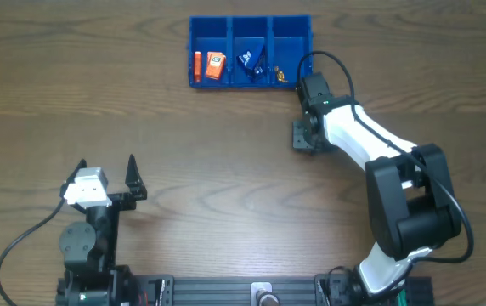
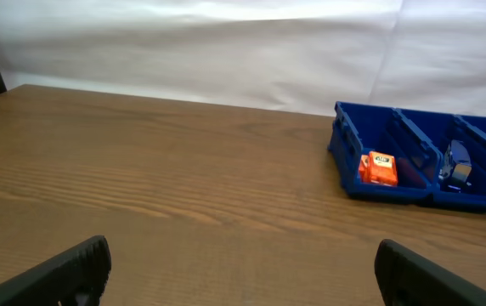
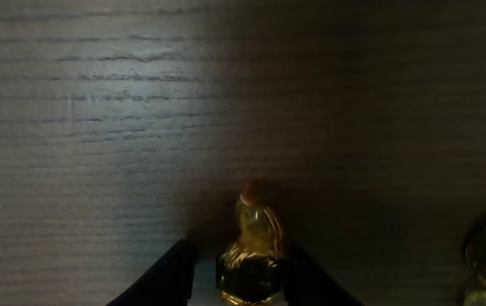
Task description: Sort Candies Into Trays
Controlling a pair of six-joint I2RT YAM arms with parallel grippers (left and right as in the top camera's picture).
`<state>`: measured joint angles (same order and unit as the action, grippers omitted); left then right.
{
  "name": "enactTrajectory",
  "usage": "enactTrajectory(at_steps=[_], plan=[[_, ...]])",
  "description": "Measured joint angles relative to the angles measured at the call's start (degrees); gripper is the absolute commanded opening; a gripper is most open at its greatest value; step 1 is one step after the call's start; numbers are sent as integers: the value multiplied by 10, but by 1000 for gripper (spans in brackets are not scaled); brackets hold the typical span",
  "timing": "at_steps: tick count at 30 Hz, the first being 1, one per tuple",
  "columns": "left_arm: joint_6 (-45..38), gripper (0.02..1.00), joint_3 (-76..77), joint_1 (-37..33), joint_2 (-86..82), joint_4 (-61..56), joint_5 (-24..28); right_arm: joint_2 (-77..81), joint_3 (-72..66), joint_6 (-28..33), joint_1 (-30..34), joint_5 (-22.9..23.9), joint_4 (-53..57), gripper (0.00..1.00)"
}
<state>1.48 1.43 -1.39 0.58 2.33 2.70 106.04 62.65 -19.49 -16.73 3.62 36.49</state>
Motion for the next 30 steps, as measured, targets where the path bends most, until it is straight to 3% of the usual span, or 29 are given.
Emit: enactTrajectory(at_steps=[4,12,17,19,25,28,29,30], plan=[[0,998,0,0,0,0,0,0,-5,-1,0,0,-5,191],[0,998,0,0,0,0,0,-76,11,-4,-10,0,14,172],[0,998,0,0,0,0,0,-100,289,5,-19,41,26,196],[0,998,0,0,0,0,0,-12,433,26,-18,56,28,198],[0,998,0,0,0,0,0,167,488,36,-10,63,31,218],[0,998,0,0,0,0,0,188,488,37,-3,63,32,354],[0,996,0,0,0,0,0,188,488,38,-3,63,31,717],[0,996,0,0,0,0,0,188,488,40,-3,63,34,783]])
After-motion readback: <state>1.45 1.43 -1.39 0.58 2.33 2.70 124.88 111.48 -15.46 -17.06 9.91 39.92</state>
